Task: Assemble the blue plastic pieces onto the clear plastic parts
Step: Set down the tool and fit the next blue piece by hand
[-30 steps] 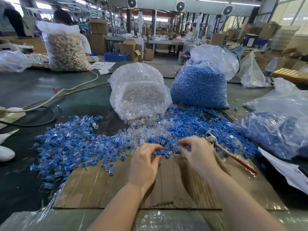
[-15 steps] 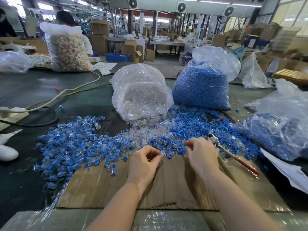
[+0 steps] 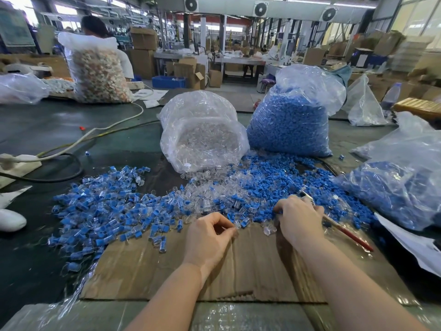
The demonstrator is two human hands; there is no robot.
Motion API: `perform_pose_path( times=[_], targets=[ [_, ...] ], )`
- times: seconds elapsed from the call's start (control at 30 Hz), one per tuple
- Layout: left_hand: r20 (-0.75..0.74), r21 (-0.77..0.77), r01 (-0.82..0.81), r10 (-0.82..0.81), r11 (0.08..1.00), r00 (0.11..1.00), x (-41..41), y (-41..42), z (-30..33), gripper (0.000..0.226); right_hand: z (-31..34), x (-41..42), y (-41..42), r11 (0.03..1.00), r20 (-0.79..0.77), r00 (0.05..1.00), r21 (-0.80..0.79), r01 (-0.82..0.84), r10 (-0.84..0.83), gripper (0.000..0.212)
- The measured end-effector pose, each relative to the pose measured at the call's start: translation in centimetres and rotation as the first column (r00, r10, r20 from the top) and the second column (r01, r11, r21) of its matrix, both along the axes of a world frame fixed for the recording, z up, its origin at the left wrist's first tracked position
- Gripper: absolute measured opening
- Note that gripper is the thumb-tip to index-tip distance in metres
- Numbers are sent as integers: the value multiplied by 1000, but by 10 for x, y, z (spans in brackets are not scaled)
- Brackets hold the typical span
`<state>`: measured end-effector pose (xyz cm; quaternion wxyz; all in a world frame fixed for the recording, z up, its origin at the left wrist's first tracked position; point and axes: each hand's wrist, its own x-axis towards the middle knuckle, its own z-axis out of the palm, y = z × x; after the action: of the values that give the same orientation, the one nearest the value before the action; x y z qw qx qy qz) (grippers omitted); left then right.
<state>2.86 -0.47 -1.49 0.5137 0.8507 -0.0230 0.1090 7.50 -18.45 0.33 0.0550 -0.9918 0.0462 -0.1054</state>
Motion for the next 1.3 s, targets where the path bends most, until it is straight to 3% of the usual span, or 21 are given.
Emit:
perform_pose_path(
  times=[0.23, 0.33, 0.53, 0.67, 0.87, 1.1, 1.3],
  targets=[
    [9, -58, 15, -15, 998, 1000, 0, 0, -2, 28, -1, 1, -4, 999, 17, 999, -11, -35, 35, 14],
    [23, -26, 35, -35, 999, 999, 1, 0, -3, 22, -2, -2, -7, 998, 110, 992, -19, -59, 61, 10],
    [9, 31, 48, -48, 998, 999, 2, 1, -3, 23, -1, -23, 11, 956, 295, 945, 208, -207, 141, 9],
    [-9, 44, 40, -40, 998, 999, 1, 1, -4, 28, -11, -36, 30, 914, 282, 936, 282, -290, 210, 15],
    [6, 49, 26, -26, 998, 1000, 2, 0, -4, 35, -23, -51, 46, 897, 368, 891, 244, -368, 265, 3],
    [15, 36, 36, -36, 999, 999, 3, 0, -5, 29, -25, -54, 41, 832, 390, 876, 355, -427, 284, 22],
    [10, 12, 37, -37, 999, 999, 4, 1, -7, 18, -23, -57, 40, 786, 377, 898, 473, -398, 228, 5]
  ],
)
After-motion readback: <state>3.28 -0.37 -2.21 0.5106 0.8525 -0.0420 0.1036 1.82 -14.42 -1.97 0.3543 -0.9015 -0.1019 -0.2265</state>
